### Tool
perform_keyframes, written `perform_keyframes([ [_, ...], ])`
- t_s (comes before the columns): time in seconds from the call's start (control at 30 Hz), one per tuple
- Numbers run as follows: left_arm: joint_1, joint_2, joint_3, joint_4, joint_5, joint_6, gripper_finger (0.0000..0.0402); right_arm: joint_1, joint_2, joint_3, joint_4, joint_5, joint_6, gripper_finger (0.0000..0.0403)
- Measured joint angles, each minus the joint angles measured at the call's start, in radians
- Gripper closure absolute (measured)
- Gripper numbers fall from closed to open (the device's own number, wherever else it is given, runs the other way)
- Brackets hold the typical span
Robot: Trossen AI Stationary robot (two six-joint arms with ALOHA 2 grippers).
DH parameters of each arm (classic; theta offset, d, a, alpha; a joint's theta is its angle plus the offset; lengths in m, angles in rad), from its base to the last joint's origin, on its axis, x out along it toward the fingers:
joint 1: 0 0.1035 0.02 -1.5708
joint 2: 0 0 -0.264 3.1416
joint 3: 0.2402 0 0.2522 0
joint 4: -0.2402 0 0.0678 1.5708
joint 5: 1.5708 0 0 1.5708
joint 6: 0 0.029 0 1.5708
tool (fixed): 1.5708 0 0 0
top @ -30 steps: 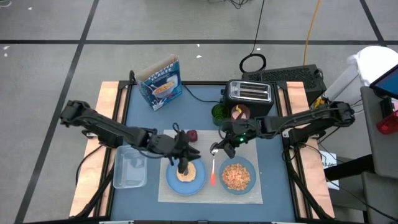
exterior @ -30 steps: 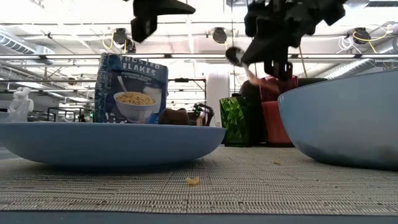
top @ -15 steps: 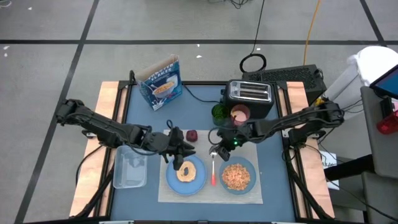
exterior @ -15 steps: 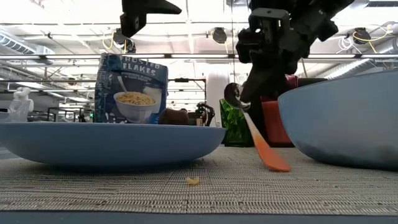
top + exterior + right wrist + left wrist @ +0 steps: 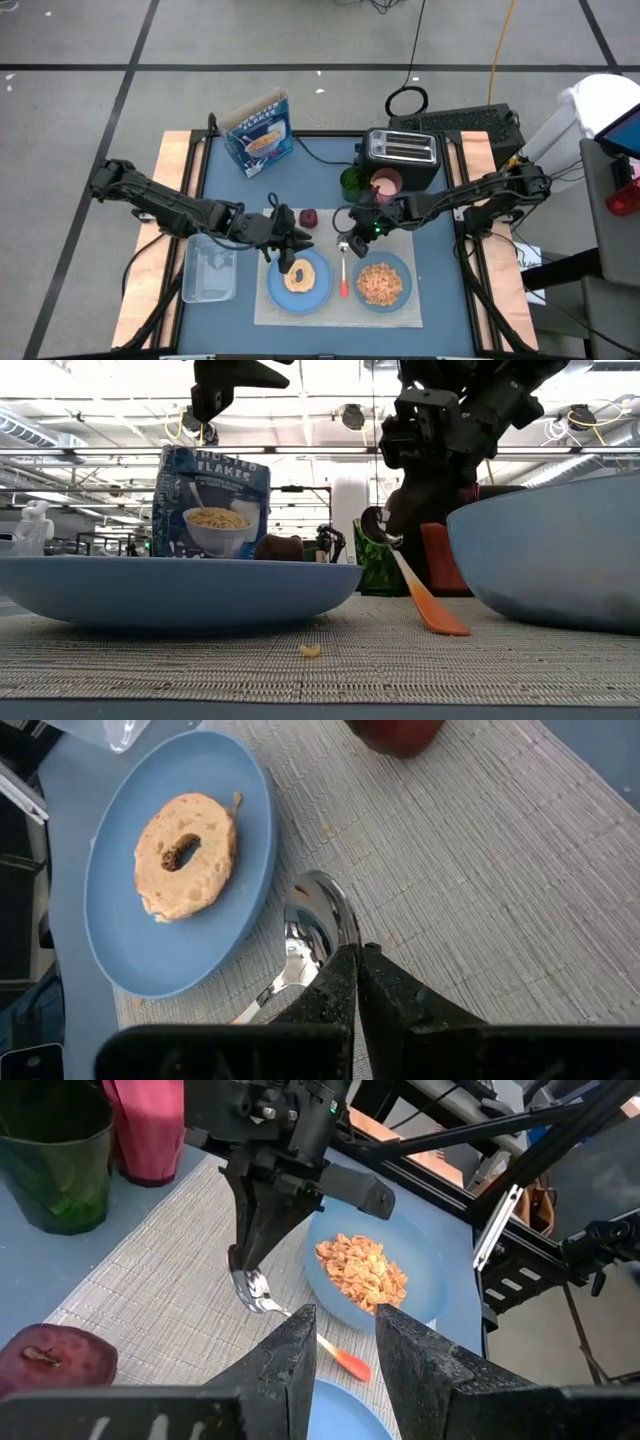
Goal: Arrange a breakfast setting
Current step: Put the orange spoon on the gray placemat
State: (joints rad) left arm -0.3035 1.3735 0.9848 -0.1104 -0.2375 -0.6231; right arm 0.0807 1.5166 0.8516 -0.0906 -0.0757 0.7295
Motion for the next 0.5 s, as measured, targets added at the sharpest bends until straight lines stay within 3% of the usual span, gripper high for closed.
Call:
perform_keyframes([
  [0.5,0.000,0.000,0.000,0.000,0.000,-0.002,0.0290,0.000,0.000,-0.044,-0.022,0.003,0.097,0.0402],
])
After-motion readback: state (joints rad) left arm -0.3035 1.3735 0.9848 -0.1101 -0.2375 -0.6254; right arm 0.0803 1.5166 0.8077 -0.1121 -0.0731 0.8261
